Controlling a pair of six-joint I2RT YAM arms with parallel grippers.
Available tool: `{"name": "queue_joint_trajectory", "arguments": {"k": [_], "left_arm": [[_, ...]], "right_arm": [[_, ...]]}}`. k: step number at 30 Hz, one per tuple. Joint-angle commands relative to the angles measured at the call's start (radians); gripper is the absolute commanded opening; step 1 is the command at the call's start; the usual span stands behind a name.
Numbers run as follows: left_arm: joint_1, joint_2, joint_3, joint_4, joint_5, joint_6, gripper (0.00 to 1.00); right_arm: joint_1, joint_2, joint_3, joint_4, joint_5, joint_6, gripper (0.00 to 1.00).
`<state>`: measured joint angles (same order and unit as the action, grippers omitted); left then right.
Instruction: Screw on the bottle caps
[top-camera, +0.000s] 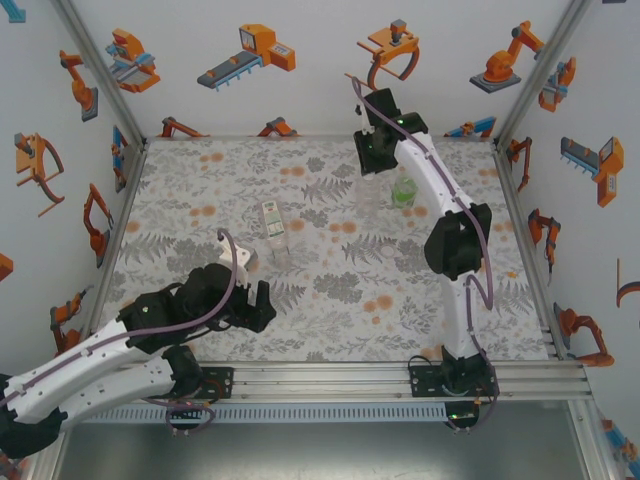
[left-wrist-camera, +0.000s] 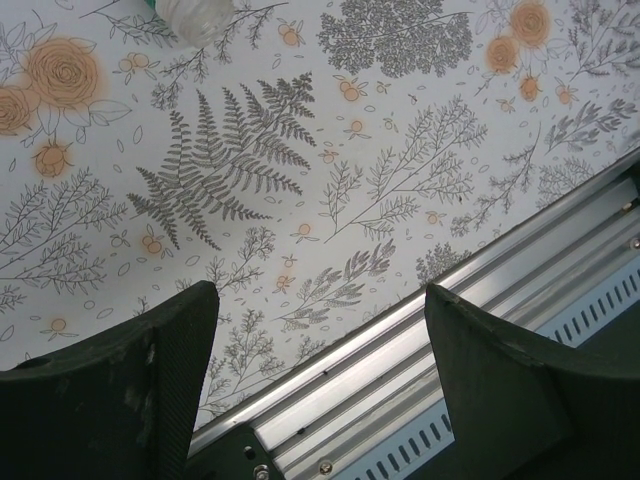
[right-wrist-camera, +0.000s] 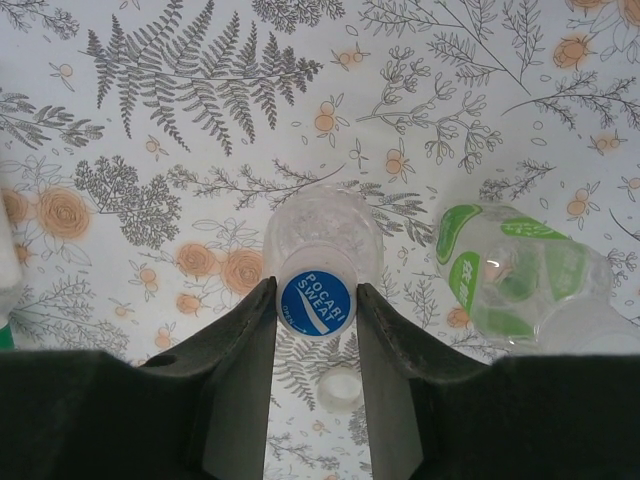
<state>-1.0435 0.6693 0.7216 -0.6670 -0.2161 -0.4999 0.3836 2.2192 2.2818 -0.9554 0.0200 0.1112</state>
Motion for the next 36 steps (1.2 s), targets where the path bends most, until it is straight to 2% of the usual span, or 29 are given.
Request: {"name": "queue_joint_trajectory", "arguments": {"k": [1,8,13,17,26,30,36], "left_arm": [[0.008,0.002,0.041,-0.005,0.003,0.021,0.76],[0.007,-0.001,0.043,0.000,0.004,0.037,0.76],[0.013,0.020,0.066,-0.014,-0.011,0.038,0.77],[0.064,0.056,0.092,-0.066,-0.033,-0.011,0.77],[0.177,0.011,0.053,-0.113,-0.024,-0.104,0.77],[0.190,-0.050,0.015,-0.116,-0.012,-0.122,0.78],[0.198,-0.101,-0.008,-0.117,-0.006,-0.128,0.79]], "right_arm": [[-0.002,-0.046,-0.011,0.006,0.009,-0.012,0.40],[-0.002,-0.064,0.027,-0.002,0.026,-0.016,0.57],[-0.001,-0.073,0.107,-0.057,0.000,-0.014,0.58],[0.029,-0.119,0.089,-0.067,-0.038,0.017,0.57],[0.228,-0.128,0.013,-0.021,-0.043,0.131,0.57],[0.317,-0.094,-0.065,0.069,-0.036,0.211,0.57],[0.400,-0.009,-0.134,0.187,-0.009,0.330,0.59]]}}
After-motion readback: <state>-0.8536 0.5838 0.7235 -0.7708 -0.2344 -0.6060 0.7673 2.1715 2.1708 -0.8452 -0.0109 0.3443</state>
